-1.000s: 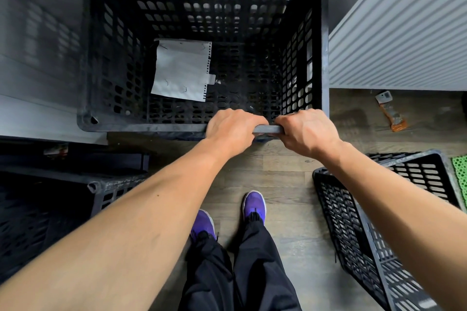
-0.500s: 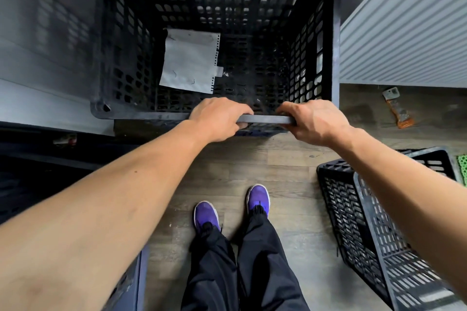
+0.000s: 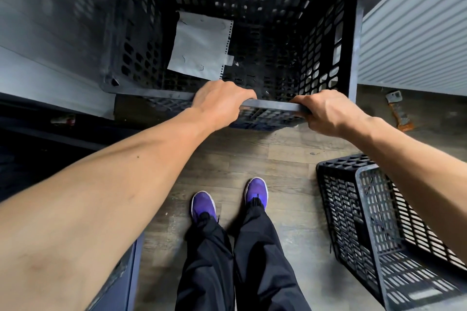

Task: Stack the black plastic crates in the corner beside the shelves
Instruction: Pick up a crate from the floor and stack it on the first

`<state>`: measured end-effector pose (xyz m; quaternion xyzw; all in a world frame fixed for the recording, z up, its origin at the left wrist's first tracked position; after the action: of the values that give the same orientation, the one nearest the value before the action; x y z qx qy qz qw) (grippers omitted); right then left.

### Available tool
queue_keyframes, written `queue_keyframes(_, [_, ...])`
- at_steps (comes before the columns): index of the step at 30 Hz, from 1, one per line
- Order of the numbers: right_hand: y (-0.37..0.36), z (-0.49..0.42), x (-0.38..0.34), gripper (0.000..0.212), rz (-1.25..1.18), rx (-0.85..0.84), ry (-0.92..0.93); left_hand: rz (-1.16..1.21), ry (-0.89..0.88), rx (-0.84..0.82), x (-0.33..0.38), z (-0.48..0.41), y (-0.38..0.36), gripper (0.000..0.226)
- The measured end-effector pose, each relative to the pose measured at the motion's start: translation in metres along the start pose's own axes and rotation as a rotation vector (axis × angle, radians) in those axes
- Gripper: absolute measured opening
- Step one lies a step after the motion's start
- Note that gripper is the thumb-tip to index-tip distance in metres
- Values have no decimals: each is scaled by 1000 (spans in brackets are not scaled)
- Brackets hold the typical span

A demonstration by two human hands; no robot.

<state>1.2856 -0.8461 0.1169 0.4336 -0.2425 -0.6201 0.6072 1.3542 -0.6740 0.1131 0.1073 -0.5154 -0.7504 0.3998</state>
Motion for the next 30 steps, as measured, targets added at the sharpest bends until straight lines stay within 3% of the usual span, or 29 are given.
queue_keyframes(10, [-13,9,1,31,63,82,-37,-25,-9,15,3,2,-10,57])
queue_keyframes(15, [-6,3,3,26,40,25,-7,-19,-17,-33,-3,-6,-3,49])
queue_keyframes(20, [-10,8,3,27,21,140,-132,-26,11,16,2,-3,-2,33])
queue_keyframes(27, [-9,4,2,22,-29,70,-152,-53,-16,-11,4,-8,2,15])
queue_keyframes(30, [-11,7,0,27,-25,90,-208,-68,20,45,6,-4,-4,24])
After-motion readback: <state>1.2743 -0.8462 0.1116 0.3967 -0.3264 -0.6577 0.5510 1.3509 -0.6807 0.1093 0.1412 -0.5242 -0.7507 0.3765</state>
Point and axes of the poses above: each hand's wrist, its own z-axis away from the middle knuckle, its own y-axis out of the back of the hand, x = y × z, the point moved 7 cm from there along -z, towards the middle knuckle, and after that the axes turned 8 degrees about -x, right-handed, at the moved point
